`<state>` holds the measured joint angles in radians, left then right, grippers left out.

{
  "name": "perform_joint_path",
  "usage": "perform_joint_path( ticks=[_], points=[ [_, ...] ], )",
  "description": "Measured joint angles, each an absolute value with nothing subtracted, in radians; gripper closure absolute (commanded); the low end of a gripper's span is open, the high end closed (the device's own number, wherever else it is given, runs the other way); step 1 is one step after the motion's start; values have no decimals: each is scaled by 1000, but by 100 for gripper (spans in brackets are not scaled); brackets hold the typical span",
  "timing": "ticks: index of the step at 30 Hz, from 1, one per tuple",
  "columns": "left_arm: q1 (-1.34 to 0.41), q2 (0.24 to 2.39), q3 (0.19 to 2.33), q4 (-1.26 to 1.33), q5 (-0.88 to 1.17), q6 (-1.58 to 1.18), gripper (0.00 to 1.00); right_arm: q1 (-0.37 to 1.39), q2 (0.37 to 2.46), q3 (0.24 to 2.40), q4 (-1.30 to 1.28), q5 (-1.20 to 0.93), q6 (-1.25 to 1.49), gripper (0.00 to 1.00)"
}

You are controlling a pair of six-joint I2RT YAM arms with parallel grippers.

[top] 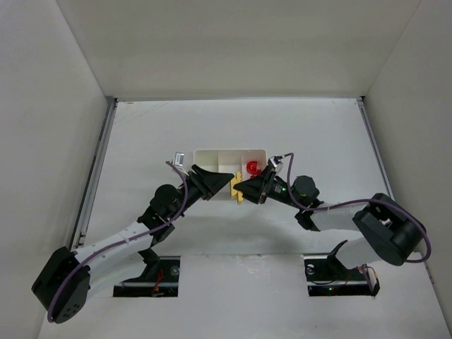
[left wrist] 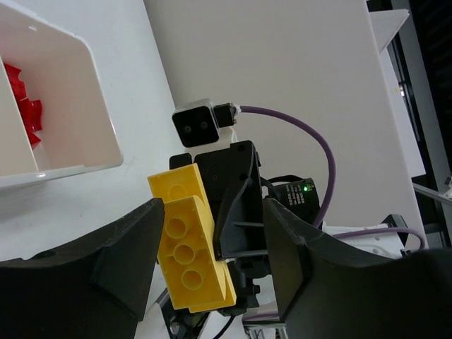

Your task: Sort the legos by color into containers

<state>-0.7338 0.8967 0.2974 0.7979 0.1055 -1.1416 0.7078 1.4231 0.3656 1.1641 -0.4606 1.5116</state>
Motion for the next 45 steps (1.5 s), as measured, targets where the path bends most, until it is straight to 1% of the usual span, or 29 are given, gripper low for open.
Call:
perform_joint_path(
  ticks=[11, 19, 21, 25, 30, 32, 35, 38, 45],
  points=[
    [-718, 894, 274, 788, 97, -1140, 46, 708, 1409, 366, 1191, -461, 1523, 62],
    [-747, 930, 275, 788, 97, -1134, 45, 709, 1439, 366, 1222, -464, 1527, 62],
    [-754, 943, 275, 789, 97, -1134, 47, 709, 1448, 366, 1226, -465, 1528, 62],
    [-767, 946, 275, 810, 93, -1135, 58, 709, 1450, 366, 1227, -468, 1530, 62],
    [-771, 939, 275, 817, 88, -1135, 65, 710, 1450, 366, 1229, -468, 1529, 61],
    [-771, 938, 275, 817, 87, -1135, 70, 712, 1450, 366, 1231, -468, 1525, 58],
    [-772, 938, 276, 816, 86, -1133, 73, 712, 1450, 366, 1231, -468, 1522, 48],
    [-773, 938, 278, 803, 78, -1122, 75, 714, 1450, 364, 1231, -467, 1522, 46],
    [-773, 937, 278, 775, 67, -1105, 78, 714, 1439, 358, 1208, -467, 1509, 35]
  ],
)
